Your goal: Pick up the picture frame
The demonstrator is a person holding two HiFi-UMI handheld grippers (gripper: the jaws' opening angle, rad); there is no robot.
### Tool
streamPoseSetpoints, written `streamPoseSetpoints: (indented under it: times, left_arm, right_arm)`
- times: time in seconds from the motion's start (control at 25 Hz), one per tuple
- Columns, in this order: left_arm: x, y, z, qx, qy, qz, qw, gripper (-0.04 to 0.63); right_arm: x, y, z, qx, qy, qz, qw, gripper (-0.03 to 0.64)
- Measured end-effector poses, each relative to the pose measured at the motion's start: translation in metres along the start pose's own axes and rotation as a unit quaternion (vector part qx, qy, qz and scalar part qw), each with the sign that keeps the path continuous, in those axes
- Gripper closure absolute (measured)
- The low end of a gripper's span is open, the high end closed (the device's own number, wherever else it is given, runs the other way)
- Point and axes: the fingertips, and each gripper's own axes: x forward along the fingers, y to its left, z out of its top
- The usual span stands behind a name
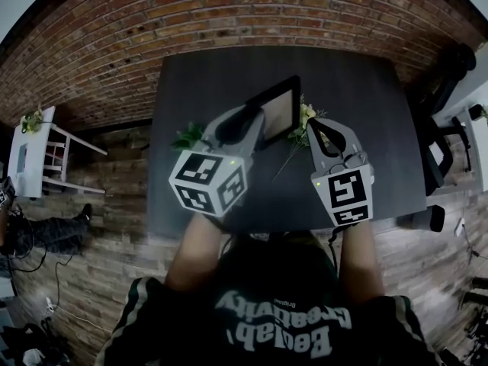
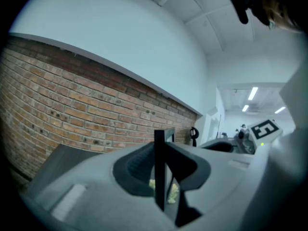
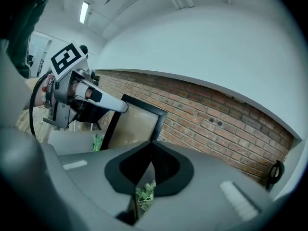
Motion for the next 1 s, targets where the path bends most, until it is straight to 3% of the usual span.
streamPoseSetpoints:
  times: [0.24, 1.0]
  left_arm:
    - [0.004, -0.013, 0.001, -0.003, -0.002, 0.0, 1.0, 0.522]
    - [0.032, -0.079, -0.023, 0.02, 0.016, 0.057, 0.998, 0.522]
  right_arm:
    - [-0.011, -0.012, -0.007, 0.007, -0.004, -0.005, 1.0, 0.611]
    - [-0.052, -0.056, -0.049, 0.025, -0.025, 0.039, 0.999, 0.611]
